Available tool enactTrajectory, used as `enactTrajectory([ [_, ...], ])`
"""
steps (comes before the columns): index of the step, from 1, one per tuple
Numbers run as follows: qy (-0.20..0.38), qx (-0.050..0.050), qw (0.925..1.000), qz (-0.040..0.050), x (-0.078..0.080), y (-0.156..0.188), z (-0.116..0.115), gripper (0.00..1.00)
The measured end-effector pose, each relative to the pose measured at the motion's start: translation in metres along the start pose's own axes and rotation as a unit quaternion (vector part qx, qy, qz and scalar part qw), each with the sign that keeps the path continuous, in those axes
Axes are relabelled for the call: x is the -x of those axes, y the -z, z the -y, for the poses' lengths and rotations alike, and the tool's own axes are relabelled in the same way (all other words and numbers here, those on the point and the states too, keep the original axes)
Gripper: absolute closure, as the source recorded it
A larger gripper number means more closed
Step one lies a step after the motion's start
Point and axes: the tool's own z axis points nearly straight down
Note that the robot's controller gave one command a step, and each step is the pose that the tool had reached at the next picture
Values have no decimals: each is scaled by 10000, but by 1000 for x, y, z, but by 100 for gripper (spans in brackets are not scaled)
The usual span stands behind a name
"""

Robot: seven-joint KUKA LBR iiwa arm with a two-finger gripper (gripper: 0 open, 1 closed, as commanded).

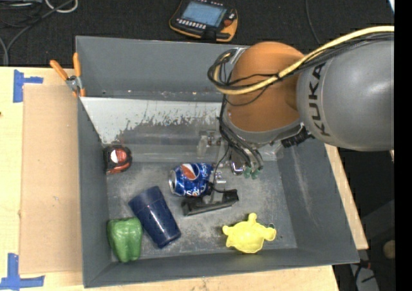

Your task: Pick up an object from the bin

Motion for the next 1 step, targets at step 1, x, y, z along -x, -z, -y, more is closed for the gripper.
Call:
enactTrajectory([
  [1,-23,4,10000,42,2,5,1,0],
])
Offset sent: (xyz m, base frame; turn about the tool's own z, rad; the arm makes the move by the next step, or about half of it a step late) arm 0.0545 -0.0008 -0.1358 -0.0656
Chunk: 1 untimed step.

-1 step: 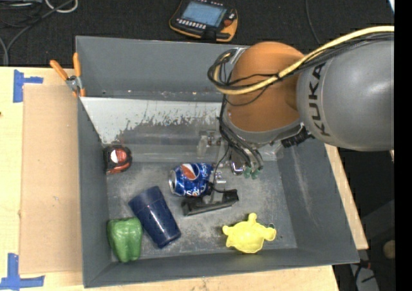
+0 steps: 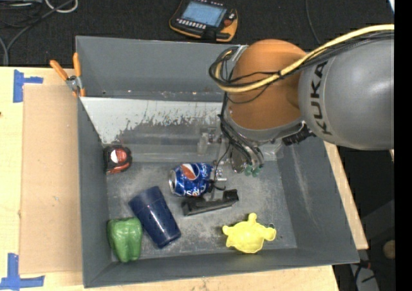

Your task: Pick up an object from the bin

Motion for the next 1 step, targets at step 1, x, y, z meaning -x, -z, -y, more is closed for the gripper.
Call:
enactTrajectory([
  [1,350,9,9994,-18,54,-143,-2,0],
])
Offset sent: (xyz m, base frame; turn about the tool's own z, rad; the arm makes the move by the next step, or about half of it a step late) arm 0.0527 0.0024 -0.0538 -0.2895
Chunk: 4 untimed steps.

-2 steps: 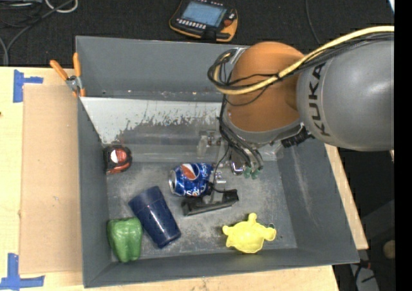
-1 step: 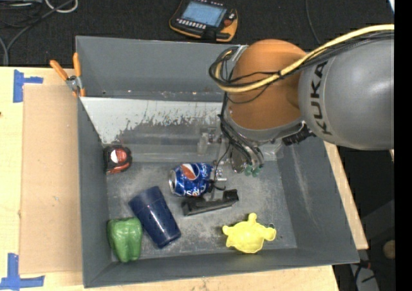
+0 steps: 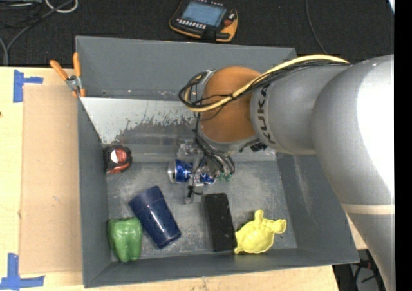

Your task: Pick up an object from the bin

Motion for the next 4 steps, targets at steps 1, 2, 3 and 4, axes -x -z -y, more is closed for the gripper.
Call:
enactTrajectory([
  [1,1086,-6,9941,55,-1,89,-1,0],
  [2,45,-8,10000,-73,-2,31,13,0],
  [3,1768,-2,9842,40,3,1,-11,0],
  [4,-257,-7,9997,-58,5,2,-2,100],
])
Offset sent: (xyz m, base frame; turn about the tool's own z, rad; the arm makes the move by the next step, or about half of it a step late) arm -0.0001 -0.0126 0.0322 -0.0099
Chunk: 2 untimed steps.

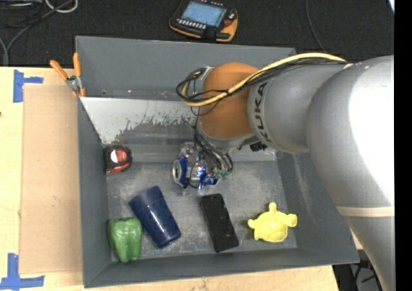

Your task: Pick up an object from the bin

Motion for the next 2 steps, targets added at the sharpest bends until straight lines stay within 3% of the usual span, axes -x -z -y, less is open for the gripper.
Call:
enactTrajectory([
  [2,-4,2,10000,-10,-1,19,0,100],
])
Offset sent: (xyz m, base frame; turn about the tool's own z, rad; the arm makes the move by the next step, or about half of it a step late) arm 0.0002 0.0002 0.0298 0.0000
